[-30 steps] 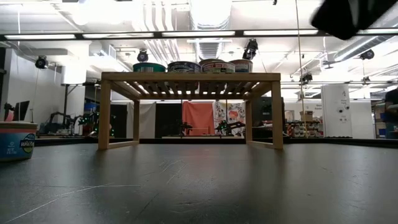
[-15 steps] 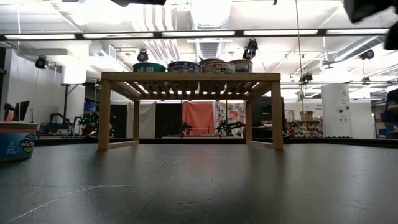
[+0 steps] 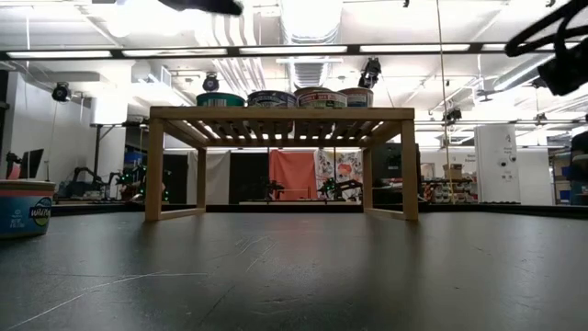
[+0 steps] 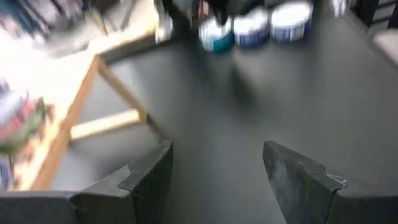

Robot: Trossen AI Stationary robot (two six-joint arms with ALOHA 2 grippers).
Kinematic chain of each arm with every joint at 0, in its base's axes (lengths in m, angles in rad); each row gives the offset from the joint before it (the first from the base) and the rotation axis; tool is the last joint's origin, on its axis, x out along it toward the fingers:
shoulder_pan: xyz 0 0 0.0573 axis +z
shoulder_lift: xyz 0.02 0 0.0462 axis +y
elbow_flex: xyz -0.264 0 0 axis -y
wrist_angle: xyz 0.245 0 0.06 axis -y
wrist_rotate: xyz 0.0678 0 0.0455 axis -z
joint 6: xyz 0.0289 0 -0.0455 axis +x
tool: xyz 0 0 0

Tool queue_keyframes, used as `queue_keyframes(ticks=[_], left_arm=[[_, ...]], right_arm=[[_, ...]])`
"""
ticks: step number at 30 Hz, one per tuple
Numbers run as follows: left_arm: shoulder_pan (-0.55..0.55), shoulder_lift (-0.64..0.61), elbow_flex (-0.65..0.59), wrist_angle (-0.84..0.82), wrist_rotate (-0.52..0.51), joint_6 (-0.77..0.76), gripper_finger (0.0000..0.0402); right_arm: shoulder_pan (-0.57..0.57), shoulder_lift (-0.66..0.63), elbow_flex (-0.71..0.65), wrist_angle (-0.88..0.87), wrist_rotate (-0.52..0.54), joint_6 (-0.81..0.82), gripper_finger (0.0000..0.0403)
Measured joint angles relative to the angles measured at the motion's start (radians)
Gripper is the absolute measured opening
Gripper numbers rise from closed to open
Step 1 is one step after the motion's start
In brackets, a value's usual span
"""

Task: Stack canned seafood by type on shelf
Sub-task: Put the light blue tuna can on the shelf

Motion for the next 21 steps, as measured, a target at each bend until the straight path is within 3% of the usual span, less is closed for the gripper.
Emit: queue_keyframes(ticks=[7,9,21], left_arm=[[-0.032,-0.002,0.209,-0.694,0.023,-0.499,0.0233],[-0.039,0.000,0.247,-0.812,0.020,-0.561,0.0233],[-0.039,-0.005,0.243,-0.858,-0.035,-0.505,0.0233]], right_arm=[[0.003,0.000,-0.008,-0.015,-0.023,0.020,0.0009],[0.003,0.000,-0.010,-0.014,-0.023,0.020,0.0009],[0.003,0.000,-0.096,0.020,-0.014,0.056,0.0009]])
